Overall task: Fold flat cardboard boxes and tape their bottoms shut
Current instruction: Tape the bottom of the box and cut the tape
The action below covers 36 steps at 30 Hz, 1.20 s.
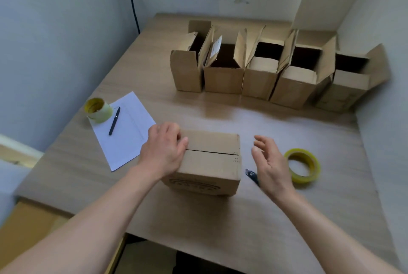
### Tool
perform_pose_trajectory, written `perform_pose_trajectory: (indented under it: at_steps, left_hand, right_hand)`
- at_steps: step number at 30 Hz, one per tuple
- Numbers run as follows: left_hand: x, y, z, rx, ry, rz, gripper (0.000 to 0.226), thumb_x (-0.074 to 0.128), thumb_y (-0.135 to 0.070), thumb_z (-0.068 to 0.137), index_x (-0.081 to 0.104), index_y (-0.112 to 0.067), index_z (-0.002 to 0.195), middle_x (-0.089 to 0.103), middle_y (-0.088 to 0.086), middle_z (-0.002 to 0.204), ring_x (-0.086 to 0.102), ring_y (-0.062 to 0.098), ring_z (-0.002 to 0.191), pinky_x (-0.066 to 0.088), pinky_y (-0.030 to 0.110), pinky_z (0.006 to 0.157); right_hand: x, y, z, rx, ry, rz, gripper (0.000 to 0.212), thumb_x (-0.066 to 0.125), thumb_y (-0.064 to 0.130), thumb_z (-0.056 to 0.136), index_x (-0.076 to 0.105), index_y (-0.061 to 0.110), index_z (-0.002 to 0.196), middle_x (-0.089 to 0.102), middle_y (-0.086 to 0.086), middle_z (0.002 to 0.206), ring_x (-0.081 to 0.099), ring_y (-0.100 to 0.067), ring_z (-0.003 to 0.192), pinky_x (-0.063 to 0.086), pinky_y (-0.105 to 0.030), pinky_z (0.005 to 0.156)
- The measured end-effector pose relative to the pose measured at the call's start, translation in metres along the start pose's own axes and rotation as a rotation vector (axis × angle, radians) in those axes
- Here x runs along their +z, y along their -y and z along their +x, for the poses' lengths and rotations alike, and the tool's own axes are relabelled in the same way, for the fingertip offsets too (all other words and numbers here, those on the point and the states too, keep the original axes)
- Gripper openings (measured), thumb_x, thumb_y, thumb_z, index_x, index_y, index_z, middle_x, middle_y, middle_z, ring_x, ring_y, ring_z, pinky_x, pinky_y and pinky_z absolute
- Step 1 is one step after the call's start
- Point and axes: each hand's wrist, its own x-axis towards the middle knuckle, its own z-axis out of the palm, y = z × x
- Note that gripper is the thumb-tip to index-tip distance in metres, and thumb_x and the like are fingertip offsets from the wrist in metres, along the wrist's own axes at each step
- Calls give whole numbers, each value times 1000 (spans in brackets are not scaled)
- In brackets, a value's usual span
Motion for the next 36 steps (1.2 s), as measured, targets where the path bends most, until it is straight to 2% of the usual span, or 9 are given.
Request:
perform_pose_trajectory:
  at_steps: [2,5,9,14,19,28,32,34,36]
  left_hand:
    - [0,-2,-1,-2,-1,1,21,42,-45,95,41,-25,90,42,-11,100,34,21,107,36,35,70]
    - [1,-6,0,-9,5,-7,21,42,-45,95,41,-24,91,43,-10,102,35,22,107,35,35,71]
    - [2,-11,2,-7,20,-9,22,42,-45,96,41,-24,92,45,-8,104,35,23,108,36,35,73]
    - [3,-8,5,11,13,-32,21,43,-45,95,41,-25,90,43,-11,101,35,22,106,36,35,72]
    - [6,-6,10,19,35,-52,20,41,-47,93,40,-27,89,41,-12,99,35,21,103,38,35,71]
    - [8,-3,-7,92,-3,-80,17,47,-40,92,35,-30,85,48,-6,106,36,23,108,40,37,77]
    - [-5,2,-14,90,-182,-391,10,53,-15,95,61,-9,95,61,6,116,48,29,113,38,36,95]
    - [-24,-3,-14,82,-315,-594,22,50,-20,95,67,-6,102,64,6,118,52,22,114,37,30,99]
    - [-48,-17,-7,121,-212,-714,36,47,-34,92,70,-12,110,65,0,119,52,15,116,38,28,102]
  right_hand:
    - [-26,-37,13,82,-77,-354,39,59,24,90,56,23,129,63,-4,128,58,-22,115,45,-37,93]
    - [-55,-86,19,217,128,-972,40,60,26,83,59,26,123,61,-2,129,51,-27,122,46,-38,94]
    - [-65,-114,20,304,238,-1208,27,47,20,86,61,29,108,62,-1,120,51,-24,118,39,-37,91]
    - [-60,-61,39,187,-34,-494,19,53,28,93,58,12,83,64,-16,84,60,-38,84,40,-39,65]
    - [-38,59,33,-133,36,331,20,52,21,93,68,13,103,64,2,82,56,-9,72,46,-19,61]
    - [38,110,-1,-162,242,462,15,60,29,91,71,18,92,61,8,71,51,-7,64,44,-19,60]
    - [41,107,-1,-193,177,463,22,58,30,94,66,22,76,50,0,61,45,-7,55,40,-14,54]
    - [41,104,-2,-209,184,441,19,57,30,91,69,22,78,53,6,61,47,-6,56,40,-15,54]
    - [44,102,-3,-228,184,425,17,60,31,91,72,24,82,56,10,63,48,-5,58,41,-15,55]
